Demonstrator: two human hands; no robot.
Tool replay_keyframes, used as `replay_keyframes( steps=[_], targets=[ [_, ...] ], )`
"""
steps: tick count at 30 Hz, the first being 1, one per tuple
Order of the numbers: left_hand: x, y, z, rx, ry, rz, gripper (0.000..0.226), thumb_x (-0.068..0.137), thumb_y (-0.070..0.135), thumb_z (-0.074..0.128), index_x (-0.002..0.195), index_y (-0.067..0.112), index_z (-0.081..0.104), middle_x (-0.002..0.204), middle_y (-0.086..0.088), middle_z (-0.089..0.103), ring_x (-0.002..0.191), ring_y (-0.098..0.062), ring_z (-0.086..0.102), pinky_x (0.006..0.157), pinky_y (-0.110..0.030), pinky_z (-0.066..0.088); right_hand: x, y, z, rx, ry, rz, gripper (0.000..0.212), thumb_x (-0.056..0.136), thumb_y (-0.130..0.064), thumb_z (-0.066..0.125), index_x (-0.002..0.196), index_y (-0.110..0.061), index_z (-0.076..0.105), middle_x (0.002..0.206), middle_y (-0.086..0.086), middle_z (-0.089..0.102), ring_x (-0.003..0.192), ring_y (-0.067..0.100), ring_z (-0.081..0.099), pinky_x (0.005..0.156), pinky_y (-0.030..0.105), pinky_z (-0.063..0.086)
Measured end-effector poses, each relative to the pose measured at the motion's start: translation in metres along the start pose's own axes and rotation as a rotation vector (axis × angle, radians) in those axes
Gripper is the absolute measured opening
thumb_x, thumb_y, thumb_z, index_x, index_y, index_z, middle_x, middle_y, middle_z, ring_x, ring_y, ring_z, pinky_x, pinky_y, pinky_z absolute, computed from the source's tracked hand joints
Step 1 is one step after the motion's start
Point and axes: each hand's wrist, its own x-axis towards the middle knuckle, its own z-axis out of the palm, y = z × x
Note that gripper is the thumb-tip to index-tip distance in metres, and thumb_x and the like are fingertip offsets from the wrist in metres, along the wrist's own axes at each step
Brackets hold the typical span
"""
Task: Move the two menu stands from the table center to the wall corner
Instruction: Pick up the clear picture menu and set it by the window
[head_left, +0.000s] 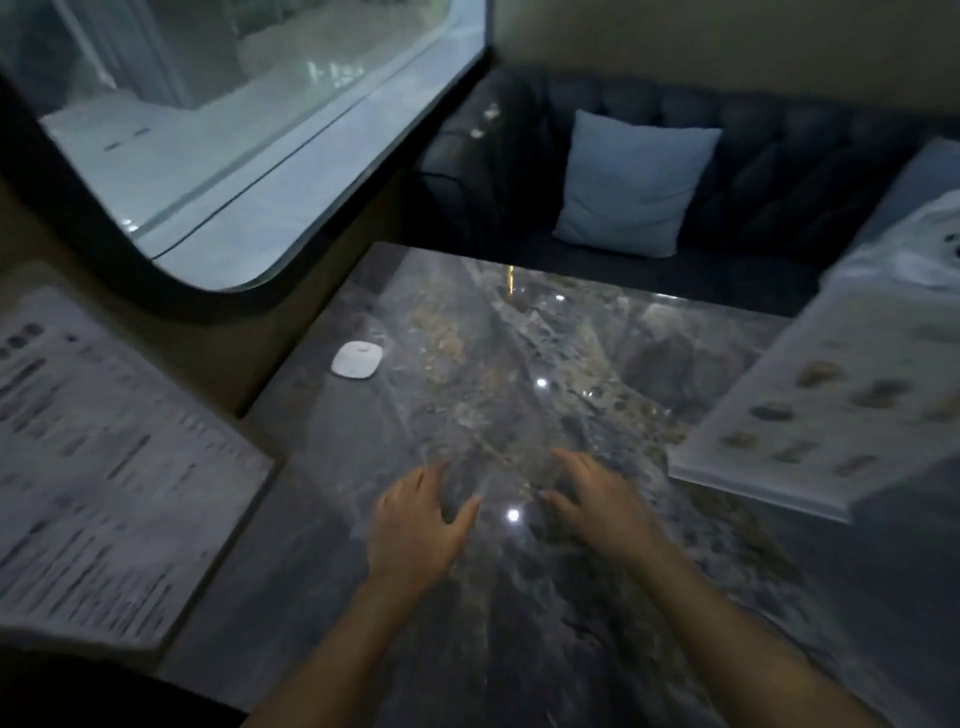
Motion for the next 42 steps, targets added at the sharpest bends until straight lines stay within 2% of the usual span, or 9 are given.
replay_keyframes(
  steps=[3, 12, 17, 20, 23, 27, 31, 34, 42],
  targets=[
    [0.012, 0.039, 0.018, -0.033, -0.070, 0.055, 0.055, 0.080, 0.047, 0.061, 0.124, 0.015, 0.051, 0.124, -0.012, 0.061, 0.115, -0.029, 0.054, 0.100, -0.039, 0.040, -0.023, 0.038, -0.022, -0.014, 0.065, 0.110, 0.052, 0.084, -0.036, 0.058, 0.129, -0.014, 0.044, 0.132, 0.013, 0.053, 0.119, 0.028, 0.050, 0.098, 0.035, 0.039],
    [0.036, 0.143, 0.059, -0.112, -0.138, 0.302, 0.053, 0.081, 0.040, 0.064, 0.122, 0.008, 0.052, 0.121, -0.017, 0.063, 0.113, -0.032, 0.056, 0.096, -0.041, 0.043, -0.093, 0.142, -0.084, 0.015, 0.246, 0.460, 0.049, 0.090, -0.035, 0.052, 0.133, -0.015, 0.040, 0.137, 0.011, 0.048, 0.124, 0.028, 0.045, 0.098, 0.039, 0.039],
    [0.048, 0.188, 0.074, -0.136, -0.208, 0.344, 0.057, 0.083, 0.042, 0.058, 0.129, 0.012, 0.044, 0.131, -0.014, 0.056, 0.120, -0.029, 0.050, 0.101, -0.041, 0.041, -0.114, 0.187, -0.116, 0.054, 0.444, 0.635, 0.038, 0.088, -0.026, 0.055, 0.118, -0.003, 0.053, 0.124, 0.022, 0.057, 0.111, 0.036, 0.054, 0.089, 0.043, 0.045],
    [0.055, 0.208, 0.081, -0.180, -0.231, 0.338, 0.055, 0.084, 0.036, 0.060, 0.130, 0.010, 0.041, 0.132, -0.013, 0.053, 0.122, -0.029, 0.048, 0.099, -0.041, 0.041, -0.115, 0.206, -0.132, 0.110, 0.553, 0.707, 0.039, 0.087, -0.020, 0.056, 0.117, 0.004, 0.051, 0.121, 0.029, 0.057, 0.109, 0.041, 0.054, 0.088, 0.045, 0.044],
    [0.061, 0.224, 0.085, -0.222, -0.232, 0.313, 0.058, 0.085, 0.031, 0.061, 0.133, 0.011, 0.036, 0.134, -0.013, 0.049, 0.122, -0.029, 0.047, 0.099, -0.044, 0.043, -0.105, 0.214, -0.145, 0.348, 0.621, 0.689, 0.055, 0.085, -0.020, 0.060, 0.131, -0.004, 0.035, 0.131, 0.026, 0.049, 0.116, 0.039, 0.050, 0.094, 0.046, 0.042],
    [0.065, 0.239, 0.088, -0.276, -0.251, 0.333, 0.047, 0.087, 0.025, 0.057, 0.129, 0.020, 0.037, 0.127, -0.011, 0.051, 0.110, -0.028, 0.054, 0.090, -0.050, 0.049, -0.091, 0.213, -0.153, 0.571, 0.643, 0.501, 0.078, 0.083, -0.017, 0.063, 0.142, -0.023, 0.011, 0.143, 0.009, 0.035, 0.127, 0.024, 0.038, 0.100, 0.042, 0.037],
    [0.069, 0.248, 0.088, -0.292, -0.285, 0.325, 0.026, 0.092, 0.023, 0.046, 0.118, 0.020, 0.043, 0.115, -0.008, 0.060, 0.096, -0.025, 0.061, 0.077, -0.041, 0.051, -0.081, 0.208, -0.152, 0.756, 0.706, 0.417, 0.068, 0.086, -0.011, 0.058, 0.138, -0.023, 0.017, 0.121, 0.000, 0.043, 0.107, 0.018, 0.049, 0.085, 0.036, 0.044],
    [0.072, 0.251, 0.086, -0.293, -0.237, 0.318, 0.020, 0.094, 0.028, 0.043, 0.106, 0.014, 0.051, 0.100, -0.011, 0.065, 0.086, -0.027, 0.062, 0.070, -0.039, 0.048, -0.076, 0.205, -0.151, 0.702, 0.767, 0.496, 0.058, 0.086, -0.022, 0.058, 0.132, -0.019, 0.023, 0.114, 0.005, 0.047, 0.097, 0.023, 0.054, 0.079, 0.039, 0.047],
    [0.070, 0.245, 0.077, -0.586, -0.175, 0.182, 0.022, 0.093, 0.026, 0.046, 0.093, 0.010, 0.061, 0.091, -0.016, 0.068, 0.084, -0.030, 0.063, 0.079, -0.054, 0.053, -0.064, 0.186, -0.149, 0.594, 0.862, 0.532, 0.042, 0.085, -0.041, 0.056, 0.113, -0.018, 0.033, 0.101, 0.005, 0.054, 0.084, 0.024, 0.057, 0.070, 0.040, 0.050]
  ],
)
